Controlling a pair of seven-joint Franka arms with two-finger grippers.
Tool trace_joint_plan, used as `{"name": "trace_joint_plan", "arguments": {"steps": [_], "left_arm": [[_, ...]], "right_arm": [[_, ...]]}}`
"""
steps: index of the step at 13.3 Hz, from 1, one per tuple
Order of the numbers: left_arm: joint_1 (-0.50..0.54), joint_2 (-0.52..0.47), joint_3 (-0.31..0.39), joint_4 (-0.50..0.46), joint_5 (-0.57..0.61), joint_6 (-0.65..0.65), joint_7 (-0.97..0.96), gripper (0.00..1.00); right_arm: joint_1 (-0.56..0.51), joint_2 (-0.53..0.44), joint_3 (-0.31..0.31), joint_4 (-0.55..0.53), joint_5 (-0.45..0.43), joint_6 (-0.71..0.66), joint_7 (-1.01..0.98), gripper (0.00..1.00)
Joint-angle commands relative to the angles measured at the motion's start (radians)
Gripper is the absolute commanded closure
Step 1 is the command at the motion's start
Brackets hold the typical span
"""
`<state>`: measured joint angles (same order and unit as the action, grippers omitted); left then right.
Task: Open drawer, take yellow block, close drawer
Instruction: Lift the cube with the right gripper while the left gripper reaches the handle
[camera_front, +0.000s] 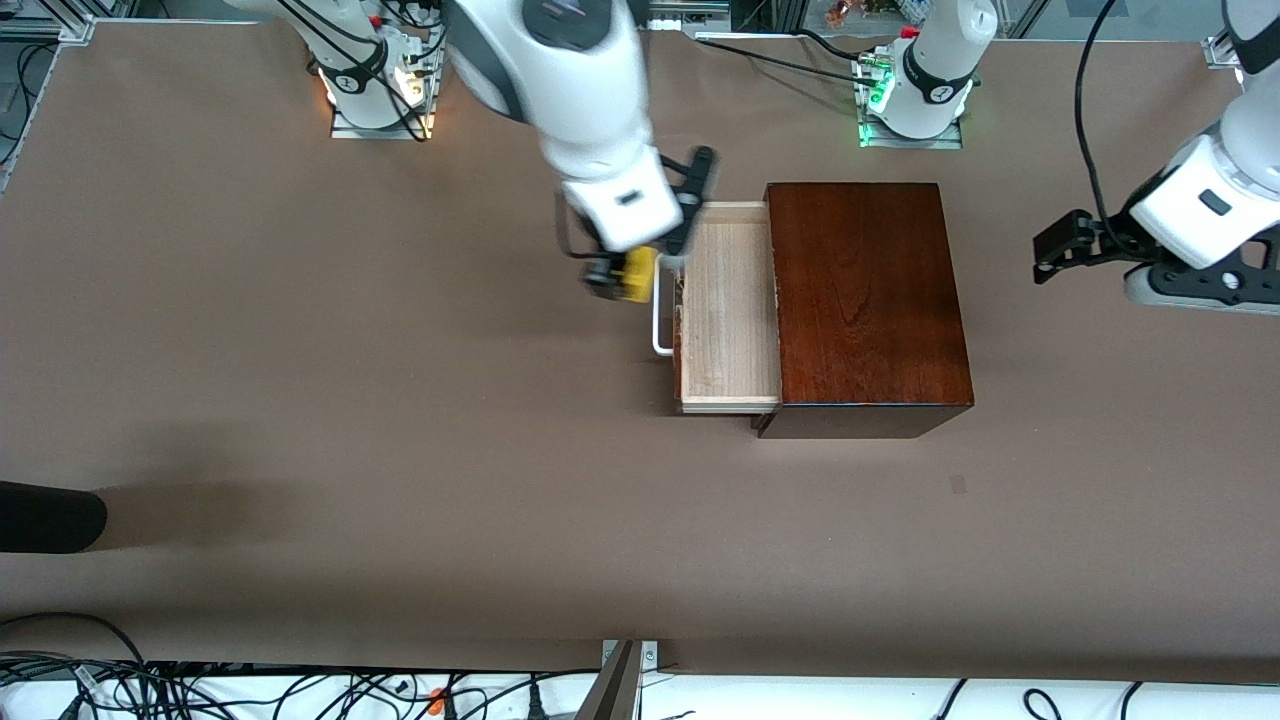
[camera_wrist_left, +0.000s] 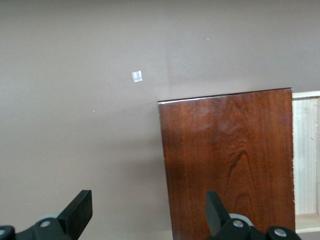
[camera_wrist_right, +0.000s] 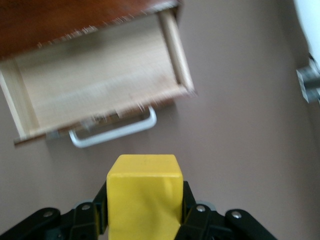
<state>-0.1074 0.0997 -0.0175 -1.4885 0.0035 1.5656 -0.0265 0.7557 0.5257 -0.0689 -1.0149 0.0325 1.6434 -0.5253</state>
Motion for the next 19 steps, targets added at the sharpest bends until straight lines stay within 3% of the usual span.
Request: {"name": "trace_joint_plan", "arguments": {"steps": [1, 4, 7, 9, 13, 16, 19], "left_arm": [[-0.012, 0.008, -0.086, 0.019, 0.018, -0.013, 0.014, 0.0], [-0.014, 0.009, -0.203, 0.019, 0.01, -0.012, 0.005, 0.0], [-0.021, 0.029, -0.359, 0.021, 0.019, 0.008, 0.005, 0.0], [-0.058, 0.058, -0.421, 0.019, 0.007, 0.08, -0.004, 0.0], [-0.213, 0.175, -0.443, 0.016, 0.054, 0.183, 0.003, 0.0], [-0.358, 0.256, -0.443, 0.021, 0.226, 0.206, 0.286, 0.0], [-0.411, 0.357, -0.441, 0.065, 0.276, 0.208, 0.518, 0.0]], "right_arm": [[-0.094, -0.113, -0.044, -0.024, 0.023, -0.088, -0.012, 1.0], [-0.179, -0.162, -0.101, -0.024, 0.024, -0.123, -0.018, 1.0], [-0.281, -0.161, -0.108, -0.025, 0.026, -0.117, -0.016, 1.0], [-0.338, -0.158, -0.103, -0.028, 0.049, -0.125, -0.019, 1.0], [-0.381, -0.161, -0.138, -0.086, 0.076, -0.117, -0.047, 1.0], [-0.467, -0.263, -0.137, -0.297, 0.078, -0.105, -0.048, 1.0], [-0.524, -0.329, -0.132, -0.489, 0.075, -0.029, -0.025, 1.0]]}}
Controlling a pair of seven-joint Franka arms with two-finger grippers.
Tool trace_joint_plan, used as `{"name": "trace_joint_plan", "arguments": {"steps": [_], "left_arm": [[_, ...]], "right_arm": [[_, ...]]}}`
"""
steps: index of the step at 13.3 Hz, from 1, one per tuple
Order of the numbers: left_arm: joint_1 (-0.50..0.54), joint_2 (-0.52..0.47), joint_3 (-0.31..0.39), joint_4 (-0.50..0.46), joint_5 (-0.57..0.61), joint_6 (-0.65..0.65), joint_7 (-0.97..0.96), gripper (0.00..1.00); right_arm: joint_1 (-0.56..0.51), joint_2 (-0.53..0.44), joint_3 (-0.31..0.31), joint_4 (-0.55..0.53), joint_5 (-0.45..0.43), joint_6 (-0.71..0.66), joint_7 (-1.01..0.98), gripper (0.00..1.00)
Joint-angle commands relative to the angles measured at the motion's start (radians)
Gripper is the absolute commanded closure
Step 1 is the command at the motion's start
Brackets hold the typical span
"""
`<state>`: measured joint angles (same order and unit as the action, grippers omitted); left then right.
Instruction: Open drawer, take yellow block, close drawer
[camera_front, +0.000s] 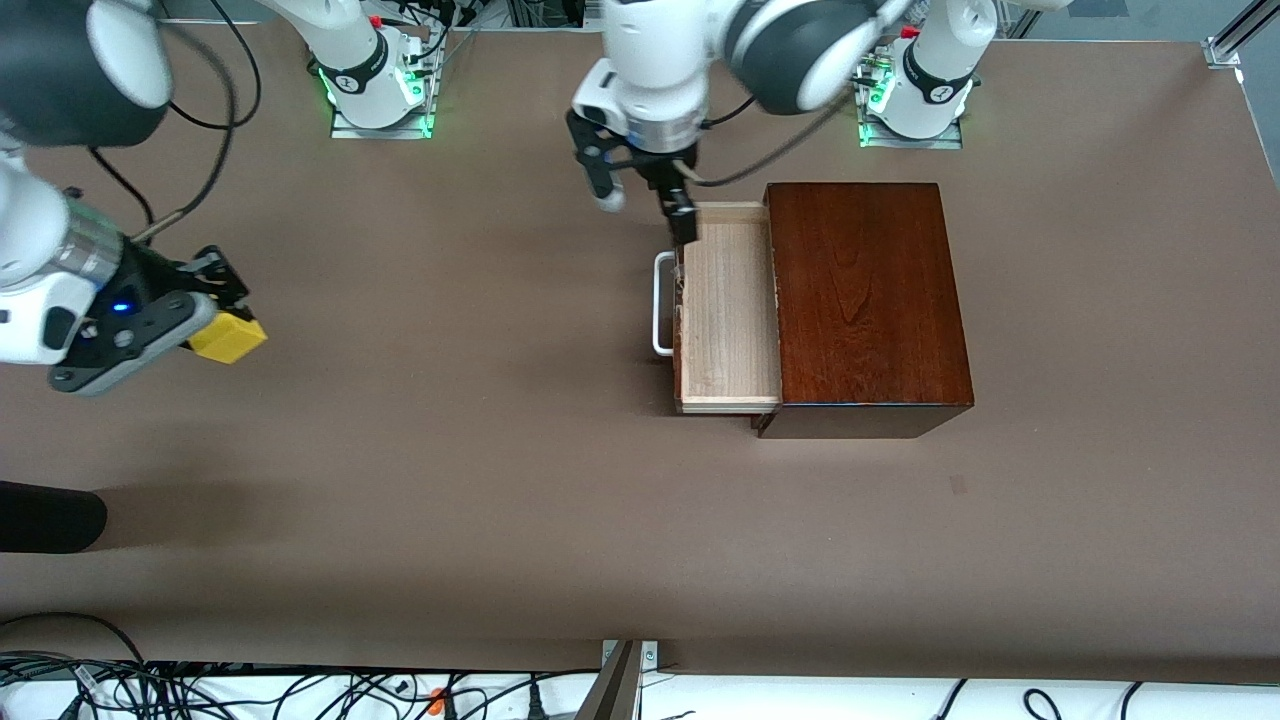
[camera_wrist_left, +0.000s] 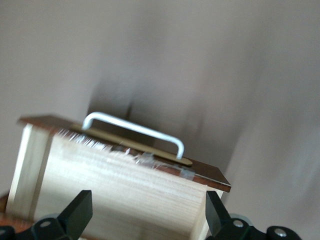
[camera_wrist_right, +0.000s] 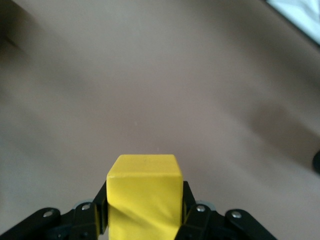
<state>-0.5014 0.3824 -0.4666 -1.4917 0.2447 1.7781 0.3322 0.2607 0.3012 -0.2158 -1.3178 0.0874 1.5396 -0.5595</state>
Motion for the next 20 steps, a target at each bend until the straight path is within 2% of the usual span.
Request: {"name": "trace_joint_plan", "arguments": {"steps": [1, 3, 6, 8, 10, 12, 16, 20], "left_arm": [[-0.02, 0.102, 0.008, 0.082, 0.034, -0.003, 0.227, 0.0], [-0.02, 0.134, 0.009, 0.085, 0.034, 0.036, 0.333, 0.0], [-0.02, 0.186, 0.014, 0.085, 0.038, 0.055, 0.361, 0.0], [-0.02, 0.213, 0.016, 0.085, 0.053, 0.09, 0.35, 0.0], [-0.02, 0.245, 0.017, 0.085, 0.082, 0.096, 0.346, 0.0], [-0.02, 0.26, 0.017, 0.085, 0.088, 0.098, 0.321, 0.0], [-0.014, 0.259, 0.019, 0.076, 0.142, 0.09, 0.294, 0.0], [-0.006, 0.253, 0.042, 0.07, 0.146, 0.078, 0.294, 0.0]], "right_arm": [[-0.041, -0.126, 0.015, -0.258, 0.018, 0.117, 0.025, 1.0], [-0.098, -0.168, 0.054, -0.401, 0.018, 0.212, 0.094, 1.0], [-0.132, -0.171, 0.087, -0.518, 0.006, 0.304, 0.189, 1.0], [-0.136, -0.171, 0.107, -0.643, 0.006, 0.464, 0.208, 1.0], [-0.136, -0.165, 0.147, -0.754, 0.003, 0.632, 0.307, 1.0], [-0.136, -0.12, 0.162, -0.787, 0.0, 0.701, 0.335, 1.0], [-0.138, -0.002, 0.17, -0.868, -0.005, 0.936, 0.346, 1.0], [-0.141, 0.079, 0.171, -0.871, -0.003, 1.022, 0.362, 1.0]]}}
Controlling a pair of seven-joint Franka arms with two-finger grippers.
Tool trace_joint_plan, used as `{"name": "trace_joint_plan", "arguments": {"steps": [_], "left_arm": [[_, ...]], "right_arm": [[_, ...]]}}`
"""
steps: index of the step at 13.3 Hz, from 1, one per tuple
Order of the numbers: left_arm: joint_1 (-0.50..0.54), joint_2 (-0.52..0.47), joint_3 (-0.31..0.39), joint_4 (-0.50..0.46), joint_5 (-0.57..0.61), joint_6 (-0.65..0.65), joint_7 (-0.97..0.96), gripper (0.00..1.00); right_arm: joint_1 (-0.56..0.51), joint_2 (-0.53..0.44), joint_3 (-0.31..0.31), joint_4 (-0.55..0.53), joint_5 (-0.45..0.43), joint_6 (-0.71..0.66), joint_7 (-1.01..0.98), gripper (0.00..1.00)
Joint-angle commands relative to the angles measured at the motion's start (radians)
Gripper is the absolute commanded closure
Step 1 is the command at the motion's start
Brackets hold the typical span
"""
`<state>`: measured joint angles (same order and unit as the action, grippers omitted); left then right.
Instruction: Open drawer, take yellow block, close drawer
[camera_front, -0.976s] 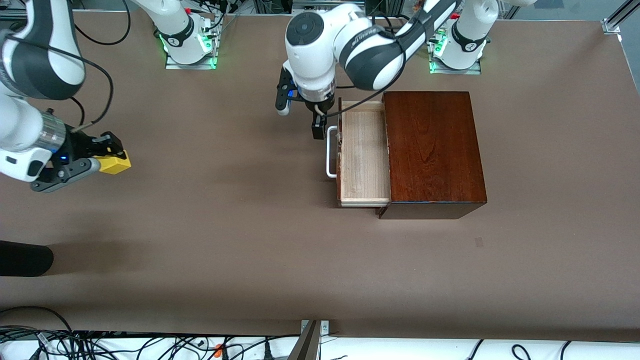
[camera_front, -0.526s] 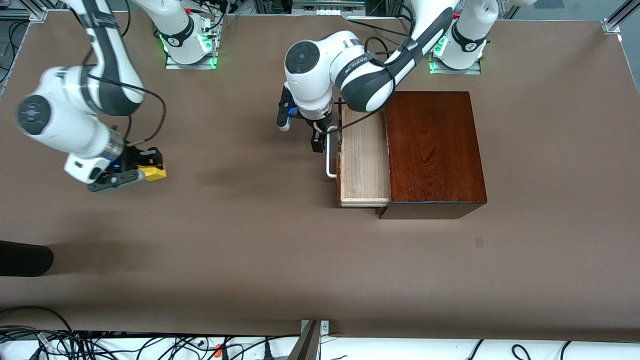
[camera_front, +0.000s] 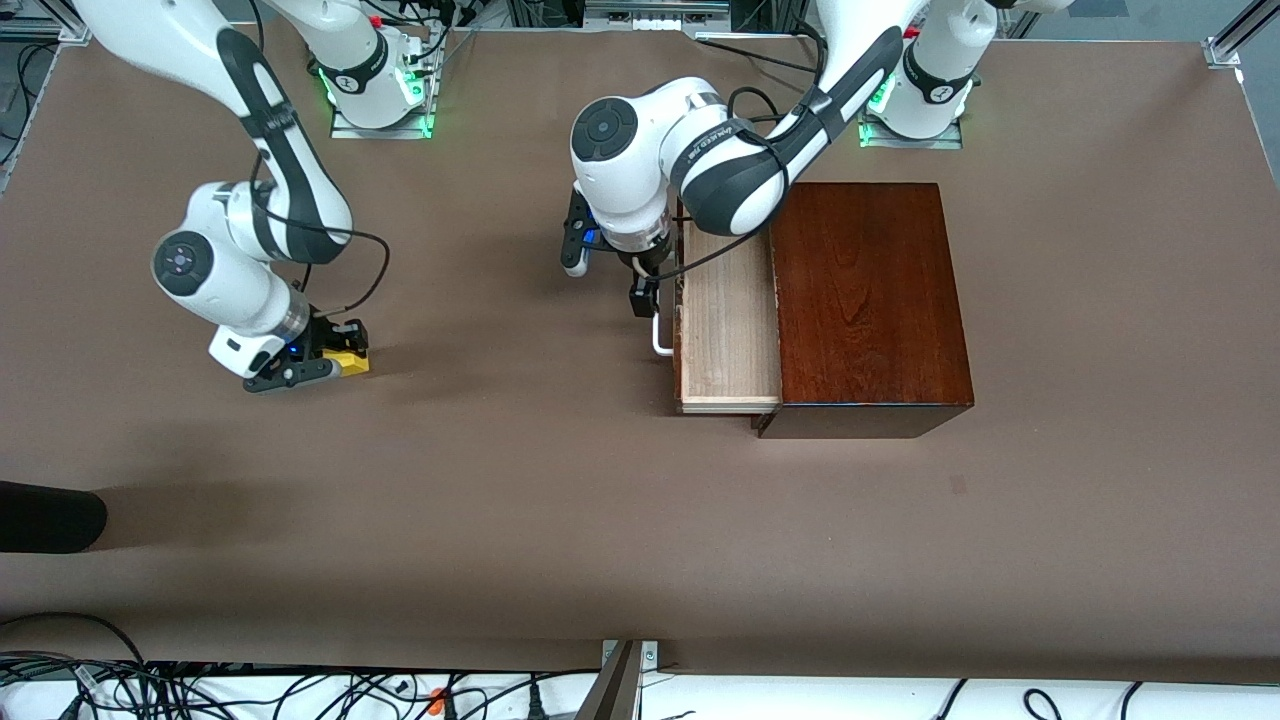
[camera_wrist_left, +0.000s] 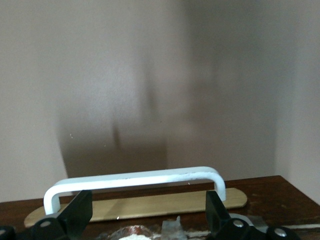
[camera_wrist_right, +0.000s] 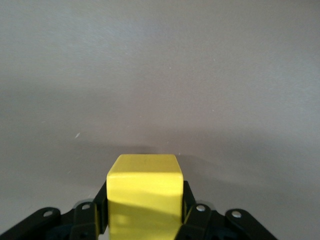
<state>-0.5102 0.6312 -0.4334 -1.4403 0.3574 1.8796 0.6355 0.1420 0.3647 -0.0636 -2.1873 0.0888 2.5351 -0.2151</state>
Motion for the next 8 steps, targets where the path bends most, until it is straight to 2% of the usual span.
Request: {"name": "trace_joint_plan", "arguments": {"steps": [1, 2, 3, 4, 5, 6, 8], "left_arm": [[0.002, 0.004, 0.008, 0.018, 0.034, -0.023, -0.01, 0.0], [-0.002, 0.005, 0.01, 0.018, 0.034, -0.023, -0.01, 0.0], [-0.002, 0.005, 0.01, 0.018, 0.034, -0.023, -0.01, 0.0], [0.002, 0.005, 0.01, 0.017, 0.034, -0.023, -0.01, 0.0], [0.004, 0.004, 0.01, 0.017, 0.034, -0.028, -0.008, 0.0], [0.005, 0.004, 0.012, 0.018, 0.034, -0.039, -0.008, 0.0], [0.007, -0.001, 0.024, 0.018, 0.034, -0.053, -0.007, 0.0]], "right_arm": [[-0.022, 0.036, 0.019, -0.003, -0.004, 0.042, 0.02, 1.0], [-0.022, 0.046, 0.019, -0.009, -0.004, 0.057, 0.02, 1.0], [-0.022, 0.053, 0.019, -0.009, -0.004, 0.059, 0.02, 0.93], [-0.021, 0.056, 0.018, -0.009, -0.004, 0.059, 0.02, 0.82], [-0.021, 0.057, 0.019, -0.008, -0.004, 0.059, 0.019, 0.49], [-0.021, 0.047, 0.019, -0.009, -0.006, 0.057, 0.02, 0.0], [-0.022, -0.024, 0.018, -0.005, -0.004, 0.034, 0.016, 0.0]]}}
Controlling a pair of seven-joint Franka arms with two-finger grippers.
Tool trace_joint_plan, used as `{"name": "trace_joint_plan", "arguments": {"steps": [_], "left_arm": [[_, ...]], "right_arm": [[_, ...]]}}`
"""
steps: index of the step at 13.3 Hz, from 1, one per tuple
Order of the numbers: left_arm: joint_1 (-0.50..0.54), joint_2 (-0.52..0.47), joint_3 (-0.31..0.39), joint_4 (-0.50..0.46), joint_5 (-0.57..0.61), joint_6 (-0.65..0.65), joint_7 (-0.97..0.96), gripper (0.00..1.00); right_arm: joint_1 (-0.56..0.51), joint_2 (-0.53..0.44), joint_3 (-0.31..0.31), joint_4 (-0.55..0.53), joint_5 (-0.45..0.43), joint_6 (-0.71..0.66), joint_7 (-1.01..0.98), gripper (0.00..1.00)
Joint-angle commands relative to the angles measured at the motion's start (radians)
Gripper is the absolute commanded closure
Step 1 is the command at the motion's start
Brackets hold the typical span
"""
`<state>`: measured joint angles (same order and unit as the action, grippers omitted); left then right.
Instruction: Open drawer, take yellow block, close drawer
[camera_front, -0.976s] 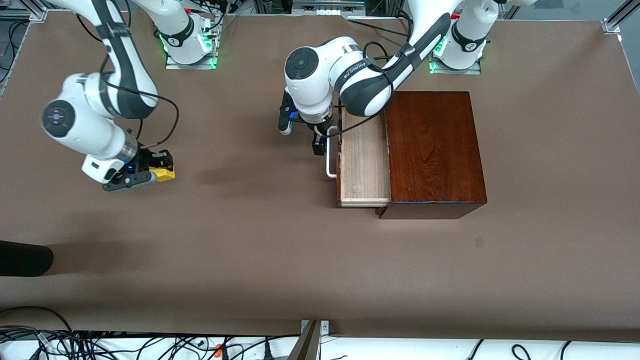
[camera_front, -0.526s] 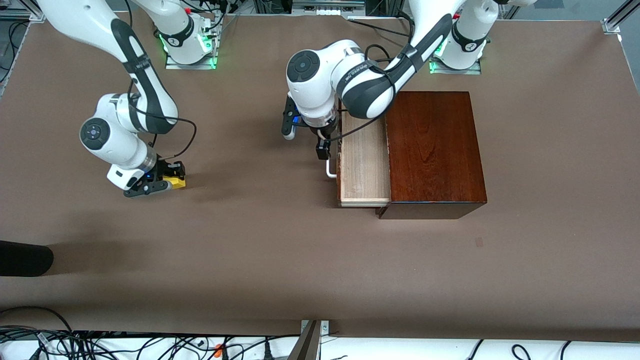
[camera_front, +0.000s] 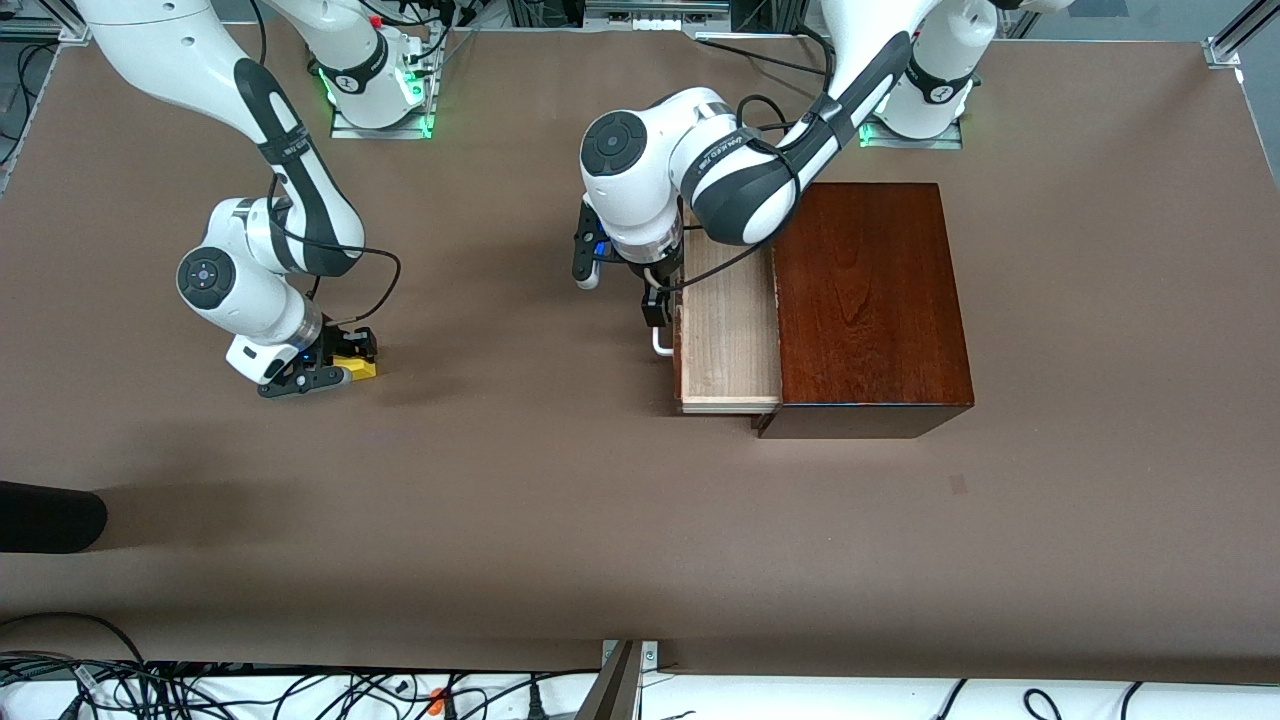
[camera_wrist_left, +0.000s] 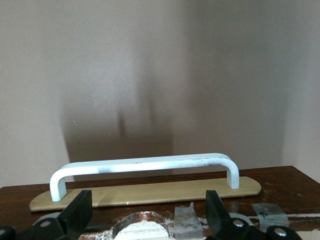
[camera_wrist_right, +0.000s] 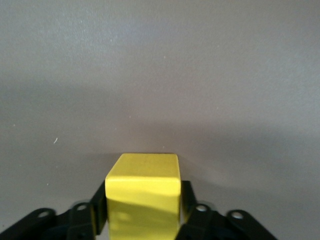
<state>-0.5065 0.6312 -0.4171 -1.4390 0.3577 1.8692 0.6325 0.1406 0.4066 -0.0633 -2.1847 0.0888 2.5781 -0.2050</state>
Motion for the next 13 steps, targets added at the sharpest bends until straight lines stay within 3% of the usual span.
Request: {"name": "trace_joint_plan", "arguments": {"steps": [1, 4, 7, 13], "left_arm": [[0.003, -0.001, 0.011, 0.017, 0.033, -0.057, -0.005, 0.0], [0.023, -0.011, 0.021, 0.017, 0.033, -0.105, -0.004, 0.0], [0.057, -0.019, 0.021, 0.017, 0.037, -0.14, 0.004, 0.0], [0.123, -0.031, 0.02, 0.014, 0.04, -0.22, 0.01, 0.0]], "right_arm": [[-0.021, -0.118, 0.019, -0.001, -0.003, -0.051, 0.009, 0.0], [-0.021, -0.274, 0.017, 0.063, -0.006, -0.252, 0.104, 0.0], [-0.021, -0.399, 0.017, 0.193, -0.006, -0.523, 0.105, 0.0], [-0.019, -0.42, 0.014, 0.546, -0.007, -0.939, 0.139, 0.0]]}}
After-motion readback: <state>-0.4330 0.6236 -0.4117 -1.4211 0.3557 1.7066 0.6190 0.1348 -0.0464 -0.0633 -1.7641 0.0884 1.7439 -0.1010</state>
